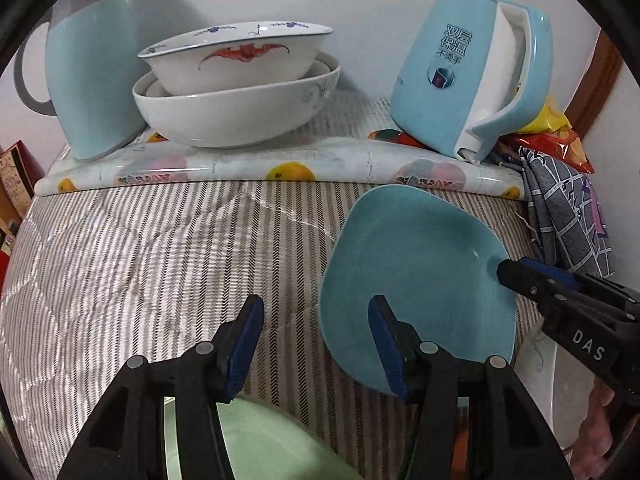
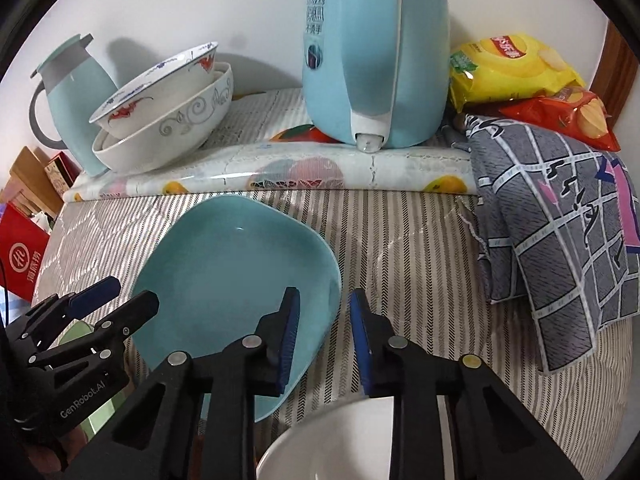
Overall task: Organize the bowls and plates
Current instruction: 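Move the left gripper to the blue plate rim and close on it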
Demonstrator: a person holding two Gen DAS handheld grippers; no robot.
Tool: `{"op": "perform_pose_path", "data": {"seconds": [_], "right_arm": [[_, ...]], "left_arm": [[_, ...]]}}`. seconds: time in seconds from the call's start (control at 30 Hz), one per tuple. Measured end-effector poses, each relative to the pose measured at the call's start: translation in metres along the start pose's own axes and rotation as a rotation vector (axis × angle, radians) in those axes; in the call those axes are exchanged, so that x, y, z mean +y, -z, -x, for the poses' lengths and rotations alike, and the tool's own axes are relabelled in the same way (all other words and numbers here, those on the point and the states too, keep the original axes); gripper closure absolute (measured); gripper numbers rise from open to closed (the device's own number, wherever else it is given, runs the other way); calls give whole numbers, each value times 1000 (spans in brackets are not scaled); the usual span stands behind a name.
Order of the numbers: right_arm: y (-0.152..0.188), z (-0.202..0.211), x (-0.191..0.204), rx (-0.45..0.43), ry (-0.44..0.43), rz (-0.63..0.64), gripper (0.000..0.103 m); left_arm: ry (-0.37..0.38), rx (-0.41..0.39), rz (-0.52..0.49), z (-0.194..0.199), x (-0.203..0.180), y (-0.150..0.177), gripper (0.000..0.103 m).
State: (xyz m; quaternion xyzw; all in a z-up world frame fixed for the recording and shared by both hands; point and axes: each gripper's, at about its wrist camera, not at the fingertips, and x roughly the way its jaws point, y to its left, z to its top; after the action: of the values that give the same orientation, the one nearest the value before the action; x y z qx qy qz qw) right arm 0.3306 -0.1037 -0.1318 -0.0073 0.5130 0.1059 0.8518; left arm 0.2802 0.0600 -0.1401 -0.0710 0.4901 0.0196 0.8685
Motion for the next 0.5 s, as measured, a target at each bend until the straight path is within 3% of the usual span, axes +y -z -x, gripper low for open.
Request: {"op": "perform_pose_path", "data": {"seconds": [0.33, 0.47, 0.5], "right_arm": [[-6, -13, 1, 32, 6, -23, 91], [-6, -16, 3, 21, 16, -21, 99], [-6, -15, 3, 13, 11, -25, 99]], "left_arm": [[6, 32, -20, -15, -4, 1, 72], [-7, 32, -33, -19, -6, 3, 91], [-8, 28, -33, -19, -6, 3, 91]]}}
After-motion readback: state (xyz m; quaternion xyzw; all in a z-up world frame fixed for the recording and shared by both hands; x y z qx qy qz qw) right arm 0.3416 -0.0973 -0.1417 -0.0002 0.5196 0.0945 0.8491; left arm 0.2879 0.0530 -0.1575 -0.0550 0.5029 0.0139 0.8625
